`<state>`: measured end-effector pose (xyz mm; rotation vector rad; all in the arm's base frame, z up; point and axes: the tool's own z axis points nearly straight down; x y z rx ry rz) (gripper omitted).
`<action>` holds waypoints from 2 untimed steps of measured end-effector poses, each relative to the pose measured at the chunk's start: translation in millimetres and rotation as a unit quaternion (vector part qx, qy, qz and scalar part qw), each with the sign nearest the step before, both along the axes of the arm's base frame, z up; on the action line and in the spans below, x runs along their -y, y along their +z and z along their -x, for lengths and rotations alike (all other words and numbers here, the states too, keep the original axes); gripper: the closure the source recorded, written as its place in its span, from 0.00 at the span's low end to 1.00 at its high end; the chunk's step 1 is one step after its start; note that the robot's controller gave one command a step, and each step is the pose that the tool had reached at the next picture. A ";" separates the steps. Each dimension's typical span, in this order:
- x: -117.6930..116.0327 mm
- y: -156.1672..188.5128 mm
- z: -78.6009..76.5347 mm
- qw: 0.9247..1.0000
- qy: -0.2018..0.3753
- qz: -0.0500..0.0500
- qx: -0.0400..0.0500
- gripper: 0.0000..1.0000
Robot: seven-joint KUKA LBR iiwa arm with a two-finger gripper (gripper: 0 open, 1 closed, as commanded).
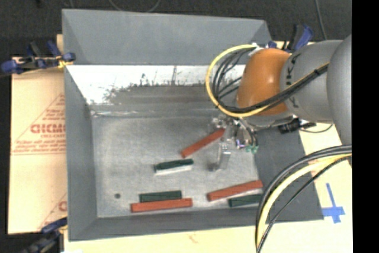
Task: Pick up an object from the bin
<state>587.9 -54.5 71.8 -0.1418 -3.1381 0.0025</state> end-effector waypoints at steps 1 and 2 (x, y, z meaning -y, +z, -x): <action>-0.4 2.1 -1.8 1.000 0.002 0.000 0.002 1.00; 26.7 128.7 -14.6 0.999 -0.033 0.000 0.007 1.00</action>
Offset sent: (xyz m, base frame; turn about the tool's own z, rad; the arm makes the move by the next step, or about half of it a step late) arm 0.0000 0.0000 0.0000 0.0000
